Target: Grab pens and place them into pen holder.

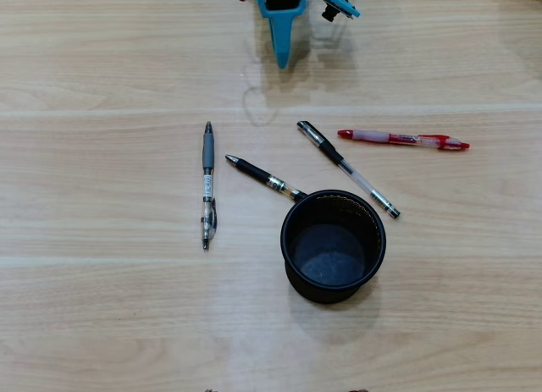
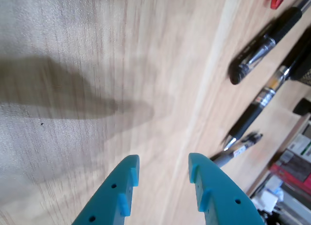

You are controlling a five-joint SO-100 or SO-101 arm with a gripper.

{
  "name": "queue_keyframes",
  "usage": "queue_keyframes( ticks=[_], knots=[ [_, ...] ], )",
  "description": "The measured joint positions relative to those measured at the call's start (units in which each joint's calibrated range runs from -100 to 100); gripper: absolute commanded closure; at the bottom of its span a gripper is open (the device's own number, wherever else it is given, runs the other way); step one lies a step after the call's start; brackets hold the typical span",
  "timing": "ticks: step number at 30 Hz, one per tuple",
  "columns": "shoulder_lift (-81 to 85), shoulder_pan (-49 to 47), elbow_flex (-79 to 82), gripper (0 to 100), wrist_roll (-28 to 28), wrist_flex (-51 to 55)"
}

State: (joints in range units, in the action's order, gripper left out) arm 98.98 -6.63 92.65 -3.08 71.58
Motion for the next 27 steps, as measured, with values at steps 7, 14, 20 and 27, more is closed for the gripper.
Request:
queue_keyframes(
  ticks=[7,14,20,27],
  knots=[
    [-0.08,0.76,1.68,88,-0.47,-1.72],
    [-0.08,0.68,1.68,88,-0.47,-1.72],
    [-0.08,0.76,1.68,87,-0.57,-1.89],
    [-0.17,0.76,1.68,87,-0.52,-1.89]
  ],
)
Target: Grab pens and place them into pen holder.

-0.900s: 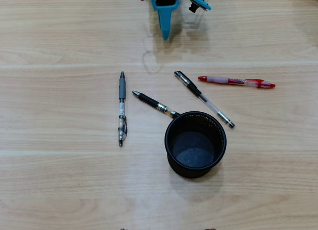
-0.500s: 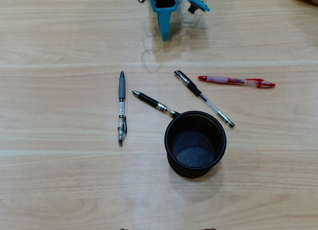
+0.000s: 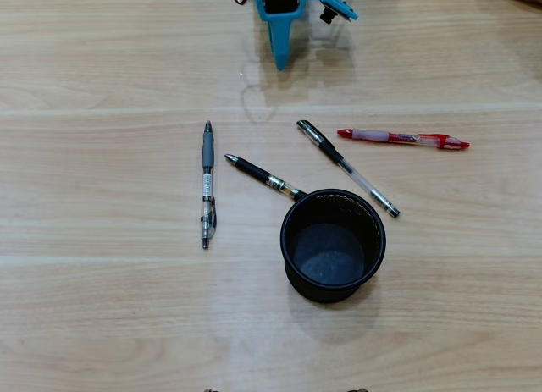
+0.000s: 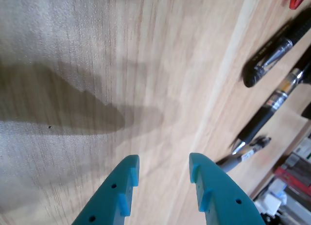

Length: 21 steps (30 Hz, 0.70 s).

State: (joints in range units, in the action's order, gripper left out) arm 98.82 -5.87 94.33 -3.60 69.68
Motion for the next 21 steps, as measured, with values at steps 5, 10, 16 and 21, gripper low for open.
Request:
queue_keyframes(
  ticks=[5,10,16,21],
  knots=[
    [0.08,0.0,0.0,88,0.1,0.0],
    [0.08,0.0,0.0,88,0.21,0.0],
    [0.08,0.0,0.0,88,0.21,0.0],
    [0.08,-2.53,0.0,88,0.21,0.0]
  ],
)
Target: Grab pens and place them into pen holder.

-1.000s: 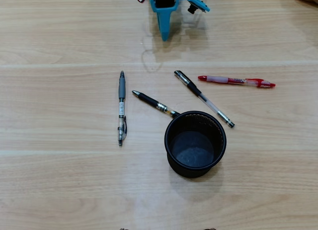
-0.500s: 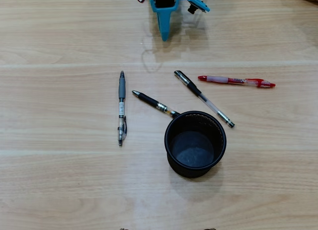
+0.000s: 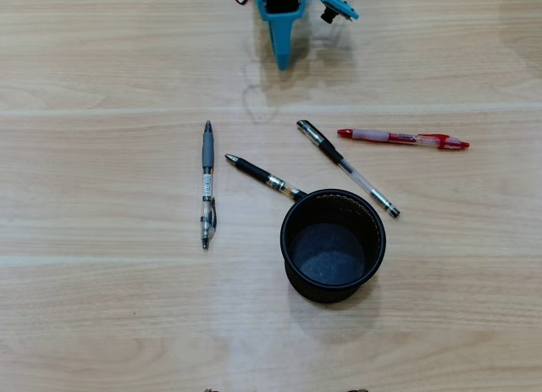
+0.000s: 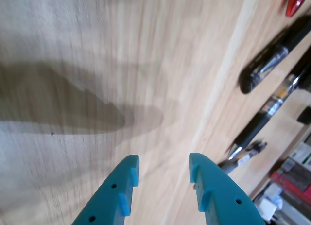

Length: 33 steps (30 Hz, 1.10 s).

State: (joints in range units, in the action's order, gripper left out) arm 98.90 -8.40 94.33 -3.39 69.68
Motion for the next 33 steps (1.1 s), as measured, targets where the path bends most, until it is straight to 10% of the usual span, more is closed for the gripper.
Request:
queue_keyframes(
  ticks=[33],
  knots=[
    [0.0,-1.01,0.0,88,0.0,0.0]
  ],
)
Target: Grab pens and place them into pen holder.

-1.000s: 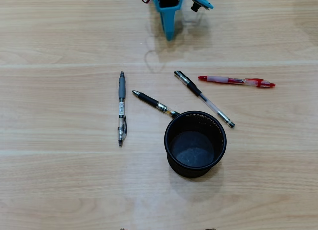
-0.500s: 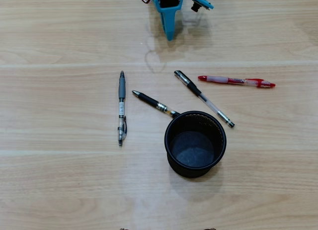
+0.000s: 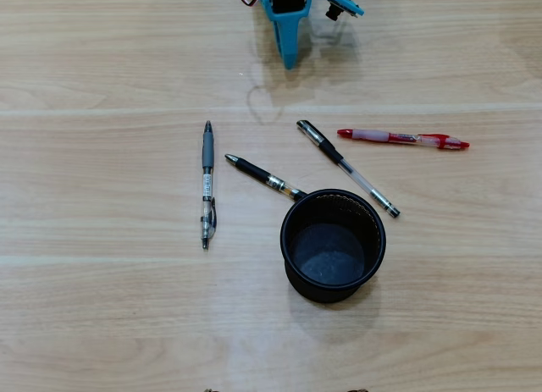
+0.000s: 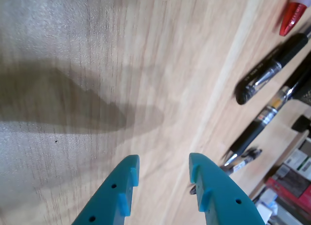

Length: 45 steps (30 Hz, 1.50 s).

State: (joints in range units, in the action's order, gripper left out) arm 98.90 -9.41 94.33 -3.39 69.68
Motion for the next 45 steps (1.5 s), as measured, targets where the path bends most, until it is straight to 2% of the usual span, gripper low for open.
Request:
queue_keyframes(
  ticks=[26,36,45],
  knots=[
    [-1.61,-0.08,-1.51,88,0.26,-1.72],
    [-33.35,-3.63,-22.4,87,9.91,-10.42],
    [-67.54,-16.97,-47.37,87,15.28,-12.14]
  ],
)
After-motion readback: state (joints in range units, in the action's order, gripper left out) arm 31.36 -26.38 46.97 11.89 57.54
